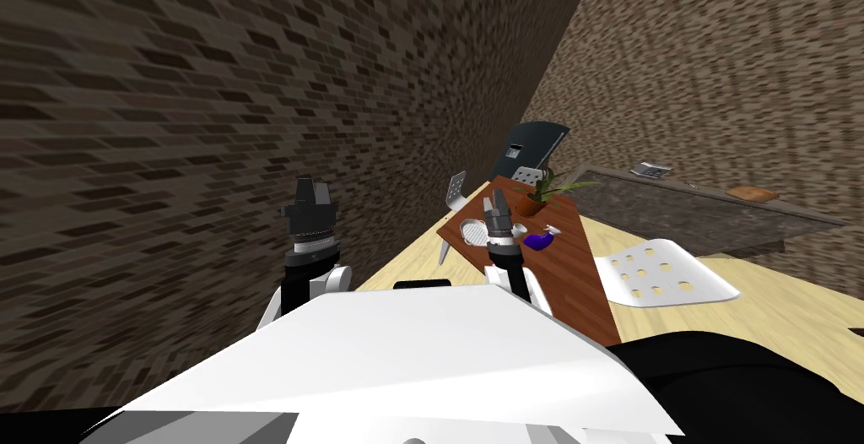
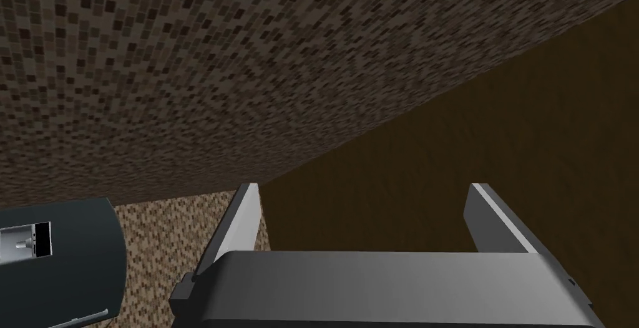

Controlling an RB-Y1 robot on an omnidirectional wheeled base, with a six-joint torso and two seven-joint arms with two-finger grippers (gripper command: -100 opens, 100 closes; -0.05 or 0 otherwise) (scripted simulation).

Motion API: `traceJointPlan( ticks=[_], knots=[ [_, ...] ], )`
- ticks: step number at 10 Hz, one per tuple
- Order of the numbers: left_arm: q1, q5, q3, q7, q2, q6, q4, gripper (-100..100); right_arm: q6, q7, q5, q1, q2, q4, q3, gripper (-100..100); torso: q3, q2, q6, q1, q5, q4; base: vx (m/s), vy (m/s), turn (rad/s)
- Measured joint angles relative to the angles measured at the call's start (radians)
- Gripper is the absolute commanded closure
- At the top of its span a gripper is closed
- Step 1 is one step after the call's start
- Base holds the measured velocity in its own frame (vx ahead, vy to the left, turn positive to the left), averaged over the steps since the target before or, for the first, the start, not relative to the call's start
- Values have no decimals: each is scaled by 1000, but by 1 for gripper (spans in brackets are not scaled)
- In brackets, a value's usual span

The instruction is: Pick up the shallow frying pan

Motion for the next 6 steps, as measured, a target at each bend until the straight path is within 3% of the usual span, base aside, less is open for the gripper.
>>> traceJointPlan(
  ticks=[6],
  knots=[
    [0, 0, 0, 0, 0, 0, 0, 0, -3, 42, 173, -1, -23, 57, -30, -100, 0, 0, 0, 0, 0, 0, 13, 2, 24]
  ],
)
